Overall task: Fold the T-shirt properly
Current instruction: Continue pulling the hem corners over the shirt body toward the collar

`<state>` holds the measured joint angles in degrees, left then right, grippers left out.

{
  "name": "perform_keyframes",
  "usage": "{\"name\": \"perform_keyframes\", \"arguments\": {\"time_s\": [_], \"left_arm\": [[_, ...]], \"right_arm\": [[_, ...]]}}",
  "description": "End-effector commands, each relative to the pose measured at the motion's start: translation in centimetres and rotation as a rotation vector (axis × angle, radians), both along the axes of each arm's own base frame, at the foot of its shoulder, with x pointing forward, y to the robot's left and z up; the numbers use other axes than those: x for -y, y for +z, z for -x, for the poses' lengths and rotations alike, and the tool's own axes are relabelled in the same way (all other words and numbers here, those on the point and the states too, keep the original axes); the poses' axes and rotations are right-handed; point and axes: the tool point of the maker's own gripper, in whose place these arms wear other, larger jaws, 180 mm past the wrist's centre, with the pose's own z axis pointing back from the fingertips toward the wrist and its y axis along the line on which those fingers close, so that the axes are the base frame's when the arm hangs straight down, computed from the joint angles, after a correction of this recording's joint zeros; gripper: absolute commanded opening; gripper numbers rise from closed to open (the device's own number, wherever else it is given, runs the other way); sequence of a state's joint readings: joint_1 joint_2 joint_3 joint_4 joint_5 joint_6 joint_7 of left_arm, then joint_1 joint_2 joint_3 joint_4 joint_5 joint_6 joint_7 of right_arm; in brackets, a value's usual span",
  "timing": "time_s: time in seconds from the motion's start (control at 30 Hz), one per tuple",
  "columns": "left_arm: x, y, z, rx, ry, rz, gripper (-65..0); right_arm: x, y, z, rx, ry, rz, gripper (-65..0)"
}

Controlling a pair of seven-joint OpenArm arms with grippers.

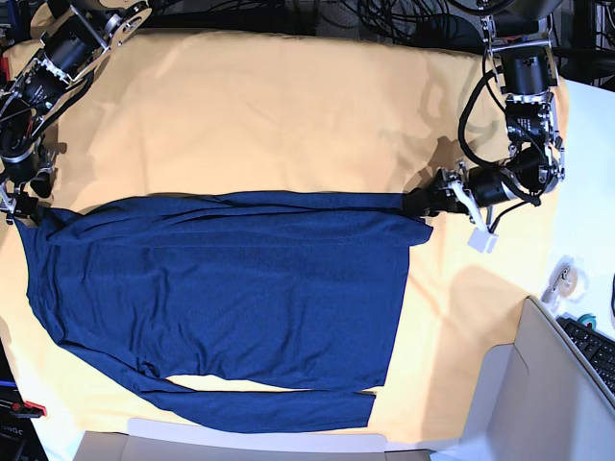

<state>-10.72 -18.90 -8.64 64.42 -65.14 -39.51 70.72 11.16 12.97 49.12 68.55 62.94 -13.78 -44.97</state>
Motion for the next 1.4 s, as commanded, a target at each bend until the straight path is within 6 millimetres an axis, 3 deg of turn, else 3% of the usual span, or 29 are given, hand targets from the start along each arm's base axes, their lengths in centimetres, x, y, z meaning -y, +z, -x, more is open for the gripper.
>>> {"name": "perform_keyframes", "arguments": {"time_s": [0.0, 0.2, 0.53, 0.73, 0.8, 0.97, 1.03, 1.13, 1.37], "left_arm": [[-0.5, 1.7, -1.3, 0.06, 0.006, 0.006, -42.2], [-0.4, 1.8, -1.3, 0.062, 0.007, 0.008, -42.2], [-0.6, 1.8, -1.3, 0.063, 0.007, 0.005, -42.2], [-0.8, 1.9, -1.4, 0.064, 0.012, 0.003, -41.9], [-1.1, 1.6, -1.6, 0.021, 0.055, 0.012, -41.9], [-1.2, 1.6, -1.9, -0.006, 0.086, 0.025, -41.9], [-1.1, 1.6, -1.9, -0.006, 0.086, 0.026, -41.9], [-1.2, 1.2, -1.7, -0.021, 0.091, 0.031, -41.4], [-0.7, -0.5, -2.2, -0.096, 0.123, 0.091, -34.1]], "right_arm": [[0.5, 1.1, -0.9, 0.024, -0.005, 0.007, -27.0], [1.9, 0.1, -0.9, -0.042, -0.054, 0.062, -27.0], [3.8, 0.9, -0.7, -0.075, -0.099, 0.156, -27.0], [4.6, 0.0, -0.5, -0.097, -0.126, 0.145, -27.8], [4.5, -0.2, -0.5, -0.099, -0.117, 0.145, -32.3], [4.3, -0.3, -0.7, -0.097, -0.116, 0.141, -56.3], [4.2, -0.4, -0.7, -0.097, -0.114, 0.14, -60.7], [4.2, -0.4, -0.7, -0.097, -0.114, 0.14, -64.8], [4.2, -0.4, -0.7, -0.097, -0.114, 0.14, -65.0]]}}
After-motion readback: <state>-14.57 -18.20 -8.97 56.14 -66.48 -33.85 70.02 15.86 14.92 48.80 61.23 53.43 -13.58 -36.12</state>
